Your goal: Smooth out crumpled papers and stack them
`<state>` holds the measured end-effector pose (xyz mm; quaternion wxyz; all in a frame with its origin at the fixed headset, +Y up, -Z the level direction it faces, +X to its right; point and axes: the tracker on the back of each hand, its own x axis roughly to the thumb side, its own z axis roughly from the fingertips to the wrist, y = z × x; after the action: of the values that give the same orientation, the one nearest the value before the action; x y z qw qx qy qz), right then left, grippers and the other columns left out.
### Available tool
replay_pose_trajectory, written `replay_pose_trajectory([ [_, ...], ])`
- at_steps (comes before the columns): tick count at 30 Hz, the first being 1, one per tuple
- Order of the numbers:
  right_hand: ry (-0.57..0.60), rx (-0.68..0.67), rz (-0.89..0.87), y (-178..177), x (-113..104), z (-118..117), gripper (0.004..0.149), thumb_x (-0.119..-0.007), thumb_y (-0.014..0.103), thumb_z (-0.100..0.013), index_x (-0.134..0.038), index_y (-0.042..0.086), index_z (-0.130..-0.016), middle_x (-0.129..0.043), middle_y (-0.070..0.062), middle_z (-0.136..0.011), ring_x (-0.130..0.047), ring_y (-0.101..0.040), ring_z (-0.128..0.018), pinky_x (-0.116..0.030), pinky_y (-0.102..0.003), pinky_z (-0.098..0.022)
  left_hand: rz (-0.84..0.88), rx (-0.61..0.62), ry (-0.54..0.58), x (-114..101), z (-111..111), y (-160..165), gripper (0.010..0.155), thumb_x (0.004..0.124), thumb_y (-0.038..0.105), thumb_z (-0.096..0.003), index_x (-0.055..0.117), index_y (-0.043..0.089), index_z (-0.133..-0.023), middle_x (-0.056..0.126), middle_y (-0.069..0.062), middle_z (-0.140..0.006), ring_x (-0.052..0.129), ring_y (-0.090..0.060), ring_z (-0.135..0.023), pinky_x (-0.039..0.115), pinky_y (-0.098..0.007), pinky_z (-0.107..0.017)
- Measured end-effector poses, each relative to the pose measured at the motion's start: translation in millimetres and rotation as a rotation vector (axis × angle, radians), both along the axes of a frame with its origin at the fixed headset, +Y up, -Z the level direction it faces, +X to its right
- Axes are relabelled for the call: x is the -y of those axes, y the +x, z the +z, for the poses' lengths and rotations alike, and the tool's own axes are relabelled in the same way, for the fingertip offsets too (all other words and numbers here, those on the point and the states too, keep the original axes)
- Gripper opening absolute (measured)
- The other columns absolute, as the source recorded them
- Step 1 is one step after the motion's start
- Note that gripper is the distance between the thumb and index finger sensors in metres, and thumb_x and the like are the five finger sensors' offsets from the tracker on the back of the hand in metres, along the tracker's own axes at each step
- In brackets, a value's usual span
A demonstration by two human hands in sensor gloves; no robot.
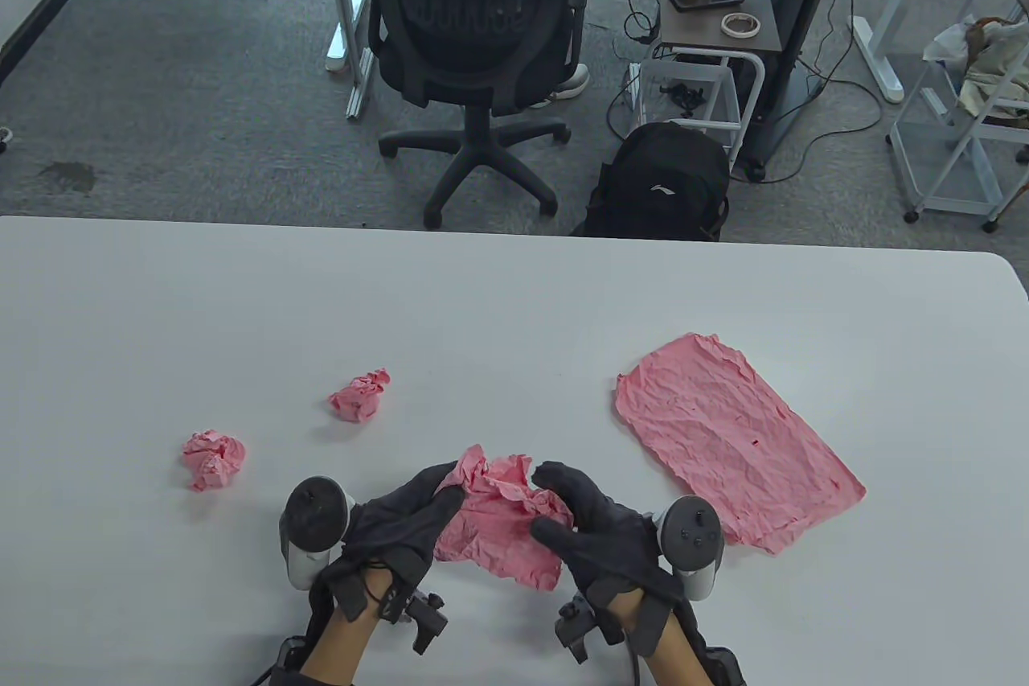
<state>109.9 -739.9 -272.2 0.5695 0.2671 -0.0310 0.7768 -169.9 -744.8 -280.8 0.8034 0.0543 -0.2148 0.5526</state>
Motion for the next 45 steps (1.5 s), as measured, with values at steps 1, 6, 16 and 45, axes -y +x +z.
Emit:
replay_pose_trajectory([
  [1,0.051,0.018,0.090,-5,-3,4,0.085,-0.092,0.055,-0.038,-0.056,0.011,-0.101,-0.078,-0.009,-0.064,-0.080,-0.041,-0.066,-0.067,-0.059,-0.048,-0.016,-0.048,0.029,-2,2,1,0.048,0.081,0.046,-0.0510,0.089,0.016,-0.088,0.101,-0.005,-0.067,0.110,-0.026,-0.049,0.088,-0.045,-0.042],
  [6,0.288,0.344,0.277,-6,-19,14,0.045,-0.088,0.039,-0.043,-0.080,0.019,-0.083,-0.084,0.001,-0.052,-0.091,-0.029,-0.056,-0.079,-0.050,-0.042,-0.010,-0.002,0.003,-2,3,5,0.050,0.083,0.050,-0.0501,0.092,0.013,-0.082,0.103,-0.006,-0.065,0.110,-0.028,-0.048,0.088,-0.046,-0.041],
  [16,0.073,0.092,-0.122,12,-11,-2,0.045,-0.081,0.020,-0.045,-0.068,0.022,-0.088,-0.084,-0.014,-0.082,-0.089,-0.042,-0.069,-0.078,-0.053,-0.044,-0.126,-0.010,0.027,-6,1,-2,0.076,0.075,0.067,-0.0494,0.067,0.015,-0.105,0.081,-0.014,-0.094,0.092,-0.041,-0.078,0.075,-0.056,-0.057],
  [45,-0.037,-0.205,-0.289,3,-11,-2,0.055,-0.080,0.013,-0.043,-0.067,0.020,-0.097,-0.073,-0.011,-0.084,-0.088,-0.036,-0.065,-0.076,-0.051,-0.048,0.055,0.479,-0.135,-1,-2,18,0.066,0.092,0.048,-0.0451,0.071,0.020,-0.101,0.065,-0.008,-0.089,0.078,-0.032,-0.076,0.060,-0.060,-0.069],
])
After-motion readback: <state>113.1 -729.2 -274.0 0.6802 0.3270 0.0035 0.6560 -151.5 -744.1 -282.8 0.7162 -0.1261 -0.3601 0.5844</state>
